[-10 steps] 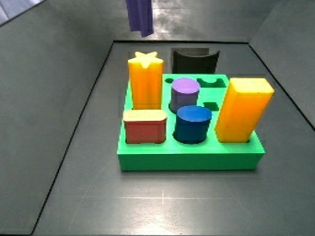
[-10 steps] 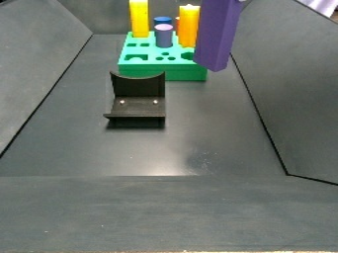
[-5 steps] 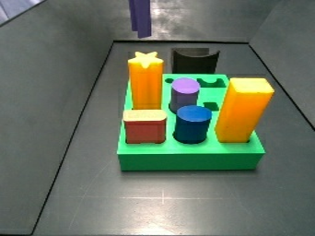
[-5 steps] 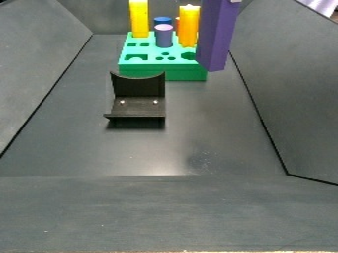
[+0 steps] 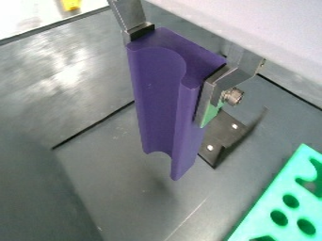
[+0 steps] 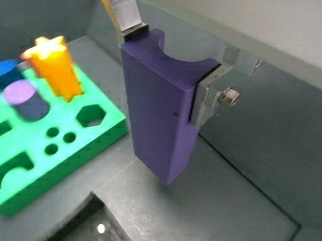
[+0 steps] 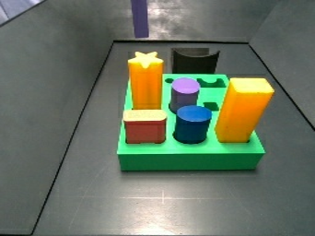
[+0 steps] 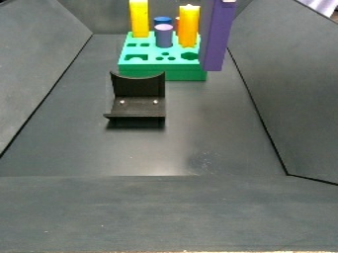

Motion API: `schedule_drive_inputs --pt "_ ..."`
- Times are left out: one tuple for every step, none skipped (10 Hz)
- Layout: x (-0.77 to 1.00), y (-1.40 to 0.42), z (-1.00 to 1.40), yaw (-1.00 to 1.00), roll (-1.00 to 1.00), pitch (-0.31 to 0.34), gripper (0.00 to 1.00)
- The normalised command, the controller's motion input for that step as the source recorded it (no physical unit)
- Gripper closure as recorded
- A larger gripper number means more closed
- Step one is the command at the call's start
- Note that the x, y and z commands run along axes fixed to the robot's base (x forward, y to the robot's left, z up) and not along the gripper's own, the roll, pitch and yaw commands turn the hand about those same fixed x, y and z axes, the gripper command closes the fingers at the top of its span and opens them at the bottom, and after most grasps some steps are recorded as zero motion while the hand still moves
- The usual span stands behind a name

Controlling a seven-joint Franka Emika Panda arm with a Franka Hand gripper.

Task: Pick up the arch object. Move up. Place the arch object on the fixture. Regrasp the arch object. Rotate the arch object. Move to above the board. Insert the arch object.
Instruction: Rotate the arch object.

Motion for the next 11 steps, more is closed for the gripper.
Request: schedule_drive_inputs --pt "0.01 0.02 0.01 -1.0 -0.04 0.037 1.0" --pt "0.01 0.02 0.01 -1.0 -0.04 0.039 1.0" --pt "0.01 0.02 0.01 -1.0 -0.05 0.042 1.0" --pt "0.01 0.02 0.01 -1.0 -0.05 0.047 1.0" --pt "0.01 0.02 0.01 -1.0 -0.06 0.051 1.0" --pt "0.01 0.02 0.01 -1.0 -0.06 0.055 1.0" --pt "0.01 0.02 0.01 -1.0 -0.07 0.065 1.0" --pt "0.01 0.02 0.01 -1.0 -0.08 0.071 1.0" --pt "0.01 0.02 0.01 -1.0 -0.1 0.086 1.0" --pt "0.01 0.02 0.01 -1.0 -0.12 0.106 1.0" --pt "0.0 0.0 0.0 -1.0 -0.04 0.036 1.0"
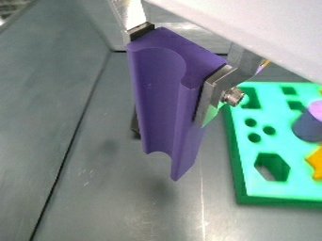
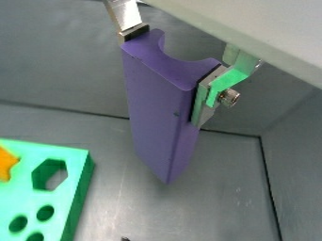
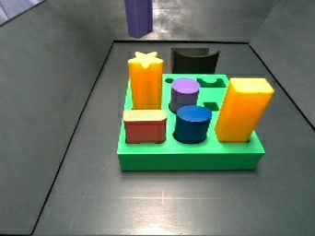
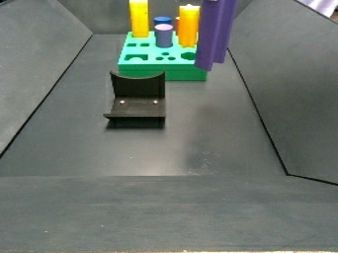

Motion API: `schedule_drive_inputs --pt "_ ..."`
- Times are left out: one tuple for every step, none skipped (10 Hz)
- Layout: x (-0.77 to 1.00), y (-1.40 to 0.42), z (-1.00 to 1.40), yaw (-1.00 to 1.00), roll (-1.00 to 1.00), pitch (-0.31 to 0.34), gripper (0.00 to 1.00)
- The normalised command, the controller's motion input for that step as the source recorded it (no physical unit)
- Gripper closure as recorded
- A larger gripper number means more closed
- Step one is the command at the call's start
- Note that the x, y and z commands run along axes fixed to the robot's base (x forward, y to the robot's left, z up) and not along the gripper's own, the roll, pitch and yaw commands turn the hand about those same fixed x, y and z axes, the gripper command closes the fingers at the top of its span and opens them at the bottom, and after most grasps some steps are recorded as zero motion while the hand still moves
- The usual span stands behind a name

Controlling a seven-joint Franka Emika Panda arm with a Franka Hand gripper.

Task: Pick up the arch object. Move up. Place the arch object on the fixture. Regrasp the arch object. Rotate the arch object. Move to above the board. Insert the arch object.
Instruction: Rotate the arch object.

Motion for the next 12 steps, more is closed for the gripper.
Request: schedule_drive_inputs --pt "0.0 0.0 0.0 -1.0 -0.04 0.039 1.0" --pt "0.0 0.0 0.0 -1.0 -0.05 0.041 1.0" --pt "0.0 0.0 0.0 -1.0 -0.05 0.045 1.0" --pt "0.0 0.01 0.01 -1.0 -0.06 0.05 1.0" --pt "0.0 0.01 0.01 -1.0 -0.06 0.055 1.0" --pt "0.01 0.01 0.01 -1.0 -0.07 0.063 1.0" --pt "0.01 0.01 0.01 -1.0 -0.08 0.071 1.0" --pt "0.01 0.01 0.01 -1.0 -0.1 0.086 1.0" --pt "0.01 0.01 0.01 -1.0 -0.11 0.096 1.0" --pt "0.01 0.01 0.01 -1.0 -0.15 0.127 1.0" --pt "0.01 0.01 0.01 -0.78 -0.15 0.128 1.0" --pt "0.02 0.02 0.02 -0.48 -0.15 0.123 1.0"
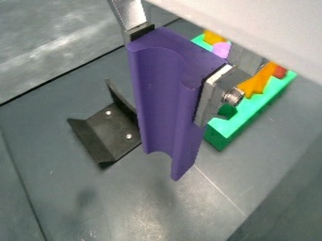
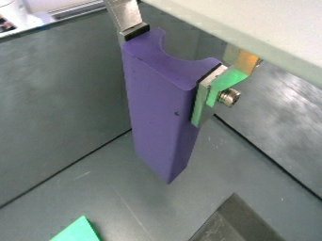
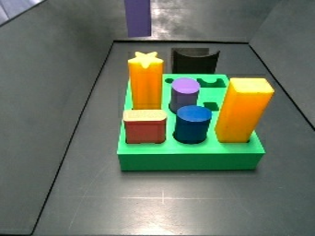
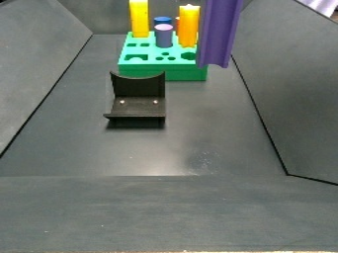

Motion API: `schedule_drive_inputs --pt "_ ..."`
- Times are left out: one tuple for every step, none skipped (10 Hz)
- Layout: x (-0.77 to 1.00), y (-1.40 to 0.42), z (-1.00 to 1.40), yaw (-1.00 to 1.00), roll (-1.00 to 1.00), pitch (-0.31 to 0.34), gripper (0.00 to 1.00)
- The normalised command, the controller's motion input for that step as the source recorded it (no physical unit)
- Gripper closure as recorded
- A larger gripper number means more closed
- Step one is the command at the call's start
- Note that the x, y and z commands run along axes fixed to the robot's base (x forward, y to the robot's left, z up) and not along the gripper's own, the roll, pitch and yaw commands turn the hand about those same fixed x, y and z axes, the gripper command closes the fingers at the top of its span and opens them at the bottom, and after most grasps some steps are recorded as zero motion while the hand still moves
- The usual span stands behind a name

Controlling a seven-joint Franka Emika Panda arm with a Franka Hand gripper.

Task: Pick up the arch object. Move up. Place the arch object on the fixture. Regrasp the arch object. Rotate the arch object. Move to above the board. Insert the arch object.
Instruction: Rotate the arch object.

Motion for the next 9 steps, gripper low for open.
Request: schedule_drive_inputs --pt "0.02 0.02 0.02 -0.36 -0.15 0.119 1.0" --pt "0.02 0.02 0.02 -0.21 -0.15 0.114 1.0" --pt "0.0 0.0 -1.0 -0.15 -0.35 0.111 1.0" --pt "0.01 0.0 -1.0 -0.1 -0.35 0.087 1.0" --pt "0.03 0.02 -1.0 -0.08 -0.29 0.031 1.0" --pt "0.02 0.02 -1.0 -0.07 -0.24 -0.002 1.0" --pt "0.02 0.02 -1.0 -0.06 -0.21 -0.021 1.0" --pt "0.02 0.03 -1.0 -0.05 -0.18 -0.039 1.0" --pt "0.03 0.03 -0.97 -0.05 -0.18 -0.046 1.0"
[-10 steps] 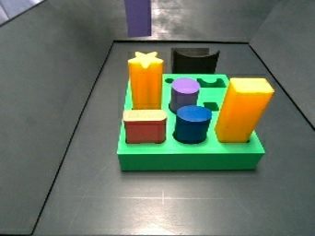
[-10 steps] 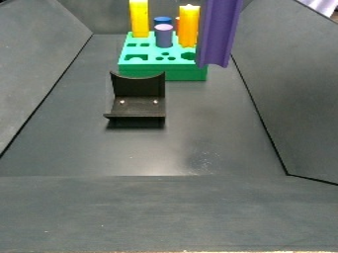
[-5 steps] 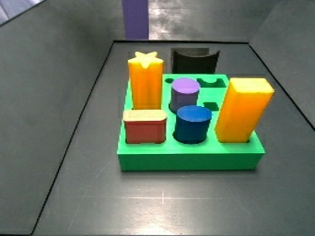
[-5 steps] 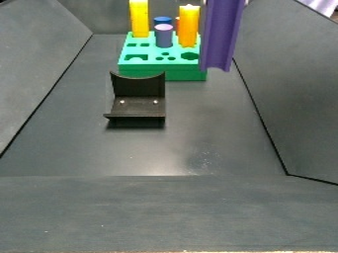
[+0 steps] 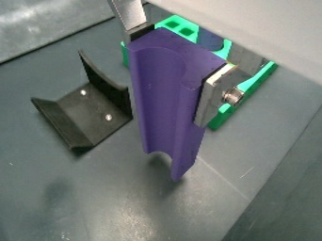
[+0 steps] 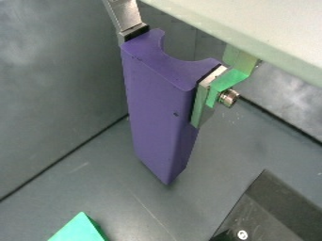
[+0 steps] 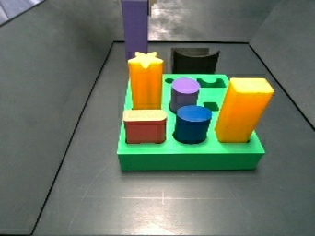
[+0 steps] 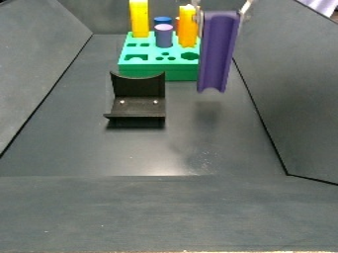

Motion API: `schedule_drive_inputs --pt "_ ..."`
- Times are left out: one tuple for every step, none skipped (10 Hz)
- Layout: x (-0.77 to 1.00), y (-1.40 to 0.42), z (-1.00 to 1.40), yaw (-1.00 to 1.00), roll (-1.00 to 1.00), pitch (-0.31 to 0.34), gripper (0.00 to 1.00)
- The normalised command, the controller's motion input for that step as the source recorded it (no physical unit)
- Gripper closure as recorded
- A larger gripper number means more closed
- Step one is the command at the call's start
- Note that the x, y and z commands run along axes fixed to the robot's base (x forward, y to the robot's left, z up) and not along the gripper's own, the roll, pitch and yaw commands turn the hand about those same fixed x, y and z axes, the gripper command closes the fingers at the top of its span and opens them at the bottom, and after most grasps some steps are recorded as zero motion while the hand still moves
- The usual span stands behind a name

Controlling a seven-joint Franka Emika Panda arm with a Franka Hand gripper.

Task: Pick up the arch object. Move up. Place the arch object on the fixture. Regrasp the arch object. Rotate the arch object. Move to above the board. Insert the arch object.
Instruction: Rotate the arch object.

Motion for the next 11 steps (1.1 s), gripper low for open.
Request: schedule_drive_inputs --pt "0.03 0.02 -0.81 -0.05 -0.19 -0.046 1.0" --pt "0.03 0.02 -0.62 -0.05 -0.2 -0.048 1.0" --pt "0.03 0.01 -0.47 -0.05 -0.21 -0.05 1.0" --pt "0.03 0.01 -0.38 -0.05 -0.22 -0.052 1.0" --pt "0.01 0.01 -0.22 -0.05 -0.23 -0.04 1.0" --pt "0.01 0.01 -0.22 -0.05 -0.23 -0.04 1.0" --pt "0.0 0.01 -0.22 -0.05 -0.23 -0.037 1.0" --pt "0.01 0.01 -0.22 -0.05 -0.23 -0.038 1.0" --pt "0.01 0.01 -0.22 -0.05 -0.23 -0.039 1.0" --pt "0.01 0.01 -0.22 -0.05 -0.23 -0.039 1.0" --pt "0.01 0.01 -0.22 -0.05 -0.23 -0.039 1.0"
